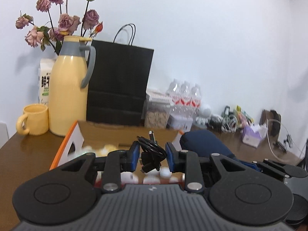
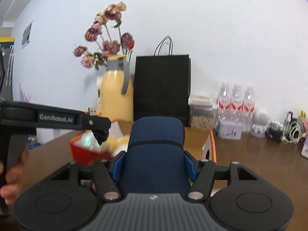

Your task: Organize objects

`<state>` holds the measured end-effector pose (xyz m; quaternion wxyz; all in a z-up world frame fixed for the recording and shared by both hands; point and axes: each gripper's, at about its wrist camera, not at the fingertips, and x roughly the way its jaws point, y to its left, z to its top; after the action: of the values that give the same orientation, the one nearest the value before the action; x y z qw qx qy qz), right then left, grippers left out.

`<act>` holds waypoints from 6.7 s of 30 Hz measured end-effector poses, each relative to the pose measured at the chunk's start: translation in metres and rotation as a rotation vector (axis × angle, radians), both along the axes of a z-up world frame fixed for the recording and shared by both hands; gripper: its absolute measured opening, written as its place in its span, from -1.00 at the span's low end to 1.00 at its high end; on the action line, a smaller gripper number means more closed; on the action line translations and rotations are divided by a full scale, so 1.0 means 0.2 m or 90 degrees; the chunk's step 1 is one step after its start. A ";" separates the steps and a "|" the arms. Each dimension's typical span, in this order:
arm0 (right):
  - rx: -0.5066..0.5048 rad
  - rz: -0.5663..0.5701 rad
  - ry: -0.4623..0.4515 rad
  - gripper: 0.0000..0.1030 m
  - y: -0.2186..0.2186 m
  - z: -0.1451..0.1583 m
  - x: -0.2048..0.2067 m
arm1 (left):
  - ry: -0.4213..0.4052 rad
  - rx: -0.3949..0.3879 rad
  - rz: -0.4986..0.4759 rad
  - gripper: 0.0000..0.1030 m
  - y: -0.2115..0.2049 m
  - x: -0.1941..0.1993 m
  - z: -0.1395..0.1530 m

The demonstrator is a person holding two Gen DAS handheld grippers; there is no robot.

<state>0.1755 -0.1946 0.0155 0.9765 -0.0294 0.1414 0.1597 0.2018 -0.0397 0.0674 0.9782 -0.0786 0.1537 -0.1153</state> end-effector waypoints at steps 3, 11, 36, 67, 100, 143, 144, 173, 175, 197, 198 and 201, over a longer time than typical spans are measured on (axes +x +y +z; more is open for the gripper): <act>0.005 -0.017 -0.004 0.18 0.02 0.05 0.13 | -0.007 -0.012 0.015 -0.42 -0.01 0.11 0.03; 0.023 -0.063 0.028 0.18 0.03 0.03 0.53 | 0.020 -0.030 0.053 -0.43 -0.03 0.43 -0.03; 0.020 -0.080 0.058 1.00 0.00 -0.12 0.65 | 0.032 0.031 0.123 1.00 -0.06 0.51 -0.15; -0.002 -0.049 0.006 1.00 0.00 0.05 0.24 | -0.008 0.030 0.141 1.00 0.01 0.03 0.02; -0.017 -0.015 0.180 1.00 -0.09 -0.28 -0.26 | 0.144 0.057 0.163 1.00 0.28 -0.48 -0.25; -0.019 -0.005 0.178 -0.23 -0.01 -0.41 -0.32 | 0.203 0.056 0.133 1.00 0.24 -0.55 -0.41; -0.015 -0.010 0.179 0.34 -0.02 -0.41 -0.32 | 0.202 0.056 0.133 1.00 0.24 -0.55 -0.41; -0.026 0.031 0.153 -0.82 0.06 -0.40 -0.35 | 0.210 0.056 0.119 1.00 0.24 -0.56 -0.43; -0.015 0.027 0.136 -0.82 0.04 -0.38 -0.37 | 0.210 0.060 0.110 1.00 0.22 -0.56 -0.43; 0.001 -0.006 0.086 -0.82 -0.13 -0.36 -0.33 | 0.214 0.213 -0.035 1.00 -0.22 -0.34 -0.53; 0.002 -0.004 0.086 -0.82 -0.13 -0.35 -0.33 | 0.211 0.219 -0.037 1.00 -0.23 -0.34 -0.53; 0.005 -0.003 0.087 -0.82 -0.13 -0.35 -0.33 | 0.199 0.223 -0.042 1.00 -0.24 -0.35 -0.54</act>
<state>0.1096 -0.2206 -0.0554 0.9651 -0.0144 0.2073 0.1594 0.1324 -0.0875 -0.0412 0.9369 0.0805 0.3236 -0.1055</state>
